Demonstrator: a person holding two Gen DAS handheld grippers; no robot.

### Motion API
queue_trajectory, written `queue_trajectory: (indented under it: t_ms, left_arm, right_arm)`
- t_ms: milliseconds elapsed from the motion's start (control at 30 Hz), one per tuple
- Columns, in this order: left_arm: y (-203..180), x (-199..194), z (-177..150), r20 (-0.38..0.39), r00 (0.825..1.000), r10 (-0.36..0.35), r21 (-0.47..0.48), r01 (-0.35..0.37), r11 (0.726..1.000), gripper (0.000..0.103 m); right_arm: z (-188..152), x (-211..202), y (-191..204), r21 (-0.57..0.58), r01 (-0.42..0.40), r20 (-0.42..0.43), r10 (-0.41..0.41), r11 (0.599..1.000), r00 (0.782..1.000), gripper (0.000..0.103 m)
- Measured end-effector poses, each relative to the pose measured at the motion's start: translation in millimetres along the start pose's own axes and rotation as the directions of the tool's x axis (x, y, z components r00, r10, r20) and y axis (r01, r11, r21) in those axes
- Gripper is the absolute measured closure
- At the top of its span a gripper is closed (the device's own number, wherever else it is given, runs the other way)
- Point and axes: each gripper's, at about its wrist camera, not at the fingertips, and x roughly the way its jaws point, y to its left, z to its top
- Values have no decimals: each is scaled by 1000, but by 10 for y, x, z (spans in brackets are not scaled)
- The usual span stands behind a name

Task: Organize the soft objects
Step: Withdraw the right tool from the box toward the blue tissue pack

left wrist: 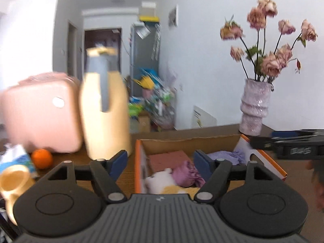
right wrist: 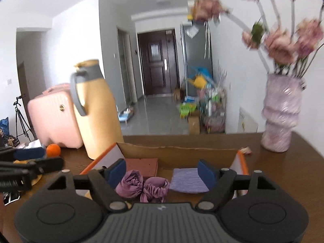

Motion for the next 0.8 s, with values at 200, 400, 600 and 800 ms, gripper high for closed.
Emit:
queue_trajectory:
  t_ms: [200, 400, 600, 800]
  left_arm:
    - [10, -725, -166, 83, 994, 65, -4, -65, 998, 19]
    - [-87, -1446, -470, 153, 979, 135, 19, -139, 990, 11]
    - [-192, -2081, -909, 148, 983, 113, 37, -119, 992, 1]
    - [-225, -2306, -1321, 58, 992, 108, 31, -110, 993, 1]
  right_arm:
    - [-183, -797, 42, -18, 6, 106, -4, 1000, 994, 20]
    - [-500, -1493, 150, -27, 28, 168, -23, 999, 986, 13]
    - [-972, -2188, 318, -86, 53, 198, -35, 995, 980, 9]
    - [-1584, -2726, 471, -48, 96, 217, -83, 994, 973, 6]
